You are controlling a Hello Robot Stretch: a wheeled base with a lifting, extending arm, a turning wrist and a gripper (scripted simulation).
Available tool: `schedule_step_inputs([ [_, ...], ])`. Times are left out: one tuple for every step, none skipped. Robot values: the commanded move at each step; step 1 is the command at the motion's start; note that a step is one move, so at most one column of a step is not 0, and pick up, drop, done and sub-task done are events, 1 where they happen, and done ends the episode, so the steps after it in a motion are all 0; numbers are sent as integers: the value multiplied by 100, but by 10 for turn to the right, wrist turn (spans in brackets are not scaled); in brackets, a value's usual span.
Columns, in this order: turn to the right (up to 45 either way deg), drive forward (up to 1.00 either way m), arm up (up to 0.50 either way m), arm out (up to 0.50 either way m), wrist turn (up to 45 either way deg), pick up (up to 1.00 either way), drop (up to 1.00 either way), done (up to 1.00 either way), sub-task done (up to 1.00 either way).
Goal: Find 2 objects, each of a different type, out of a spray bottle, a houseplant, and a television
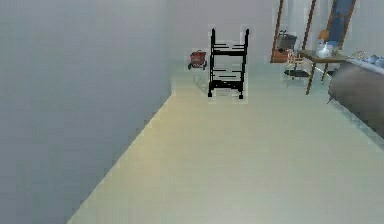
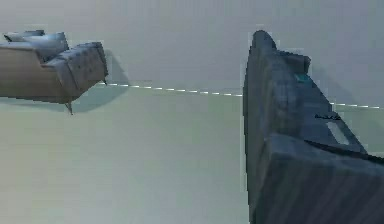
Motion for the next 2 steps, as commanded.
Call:
schedule_step_inputs([
  [0, 100, 0, 0, 0, 0, 0, 0, 0],
  [0, 100, 0, 0, 0, 0, 0, 0, 0],
])
